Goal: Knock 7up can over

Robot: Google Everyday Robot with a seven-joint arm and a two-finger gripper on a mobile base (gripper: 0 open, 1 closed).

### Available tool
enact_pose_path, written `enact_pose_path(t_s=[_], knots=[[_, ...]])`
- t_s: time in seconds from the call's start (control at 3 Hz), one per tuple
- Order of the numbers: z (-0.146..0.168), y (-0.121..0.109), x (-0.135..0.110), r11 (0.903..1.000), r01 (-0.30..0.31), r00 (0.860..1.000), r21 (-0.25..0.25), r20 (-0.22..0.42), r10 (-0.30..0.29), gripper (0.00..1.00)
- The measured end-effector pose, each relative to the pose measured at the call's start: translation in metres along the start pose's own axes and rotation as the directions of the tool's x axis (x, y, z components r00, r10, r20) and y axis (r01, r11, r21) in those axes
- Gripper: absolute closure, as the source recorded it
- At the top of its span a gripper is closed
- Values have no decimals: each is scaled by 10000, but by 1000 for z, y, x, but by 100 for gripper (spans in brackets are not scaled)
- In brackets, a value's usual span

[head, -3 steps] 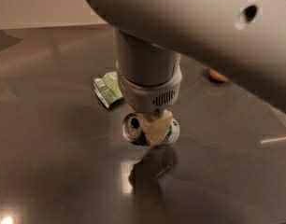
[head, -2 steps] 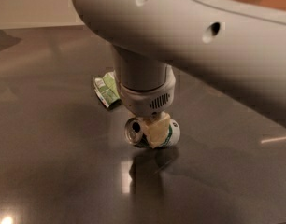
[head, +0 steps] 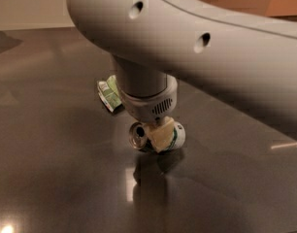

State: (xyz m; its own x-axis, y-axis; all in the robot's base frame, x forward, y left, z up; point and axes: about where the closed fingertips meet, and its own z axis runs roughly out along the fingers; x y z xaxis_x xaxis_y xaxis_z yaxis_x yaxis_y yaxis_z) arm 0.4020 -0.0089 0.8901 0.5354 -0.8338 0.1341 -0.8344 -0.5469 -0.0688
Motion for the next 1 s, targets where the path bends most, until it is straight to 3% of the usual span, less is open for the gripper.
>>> enact_pose_path(t_s=[0.33, 0.67, 1.0], knots=[[-3, -3, -2, 9998, 16, 10000, 179, 14, -16, 13], [-6, -6, -4, 9994, 31, 10000, 349, 25, -32, 0], [-6, -6, -4, 9994, 32, 10000, 351, 25, -32, 0]])
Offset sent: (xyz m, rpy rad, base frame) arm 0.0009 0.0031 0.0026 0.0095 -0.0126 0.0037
